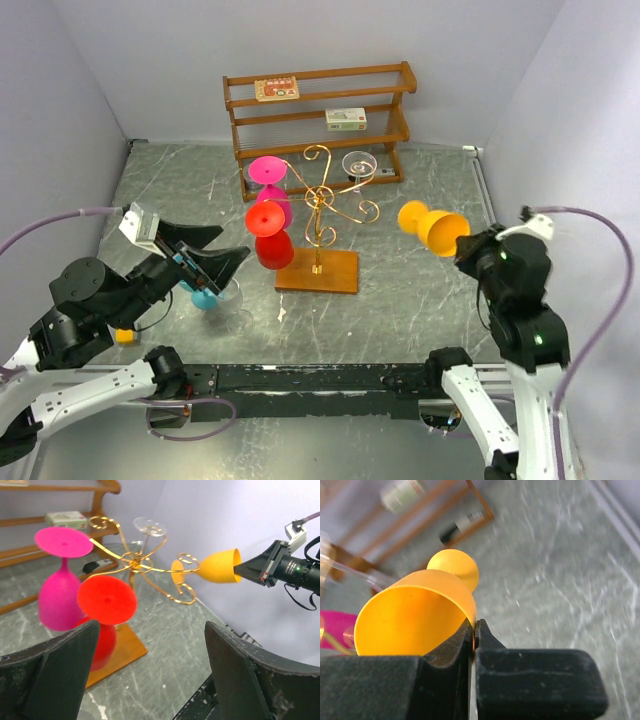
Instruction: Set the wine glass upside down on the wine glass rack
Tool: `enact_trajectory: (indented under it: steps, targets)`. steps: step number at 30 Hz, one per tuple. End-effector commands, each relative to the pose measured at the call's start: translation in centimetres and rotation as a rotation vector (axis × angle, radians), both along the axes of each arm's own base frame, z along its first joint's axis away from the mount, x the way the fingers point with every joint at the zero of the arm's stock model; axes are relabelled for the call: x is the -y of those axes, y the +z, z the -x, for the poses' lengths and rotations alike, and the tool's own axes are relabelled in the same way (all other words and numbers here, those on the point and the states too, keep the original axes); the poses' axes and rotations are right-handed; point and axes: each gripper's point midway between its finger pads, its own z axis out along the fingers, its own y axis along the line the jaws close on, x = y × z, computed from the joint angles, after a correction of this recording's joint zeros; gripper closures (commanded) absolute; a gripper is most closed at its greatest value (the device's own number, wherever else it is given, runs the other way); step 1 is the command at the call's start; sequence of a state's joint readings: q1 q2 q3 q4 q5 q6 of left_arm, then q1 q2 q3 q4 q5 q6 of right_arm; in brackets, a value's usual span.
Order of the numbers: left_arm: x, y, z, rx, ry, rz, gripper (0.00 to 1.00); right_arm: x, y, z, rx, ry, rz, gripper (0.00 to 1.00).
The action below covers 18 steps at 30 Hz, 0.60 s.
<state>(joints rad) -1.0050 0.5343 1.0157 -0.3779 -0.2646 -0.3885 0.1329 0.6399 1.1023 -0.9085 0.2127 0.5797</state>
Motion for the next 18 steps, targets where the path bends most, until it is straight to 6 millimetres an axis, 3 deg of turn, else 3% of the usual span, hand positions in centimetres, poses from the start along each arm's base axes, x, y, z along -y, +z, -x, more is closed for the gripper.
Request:
enact_trajectory:
  steps: [1,4,10,18]
  targets:
    - [2.0,4.5,1.8,0.102,-0.143,0.098,0.03,1.0,8.4,1.2,0.345,-0.05,-0.037,1.0]
    - [3.4,6.2,2.5,0.137,-0.217,0.14,0.05,0.5,12.5,2.7,0.532,-0.01,-0.078,1.0]
    - [6.5,9.8,3.3,0.182,-0.347,0.287,0.13,-1.9,18.5,5.9,0.816,0.153,-0.133,1.0]
    - [11.9,12.4,3.6,0.185,-0.541,0.391,0.13,-4.3,21.3,7.2,0.967,0.297,-0.198,1.0]
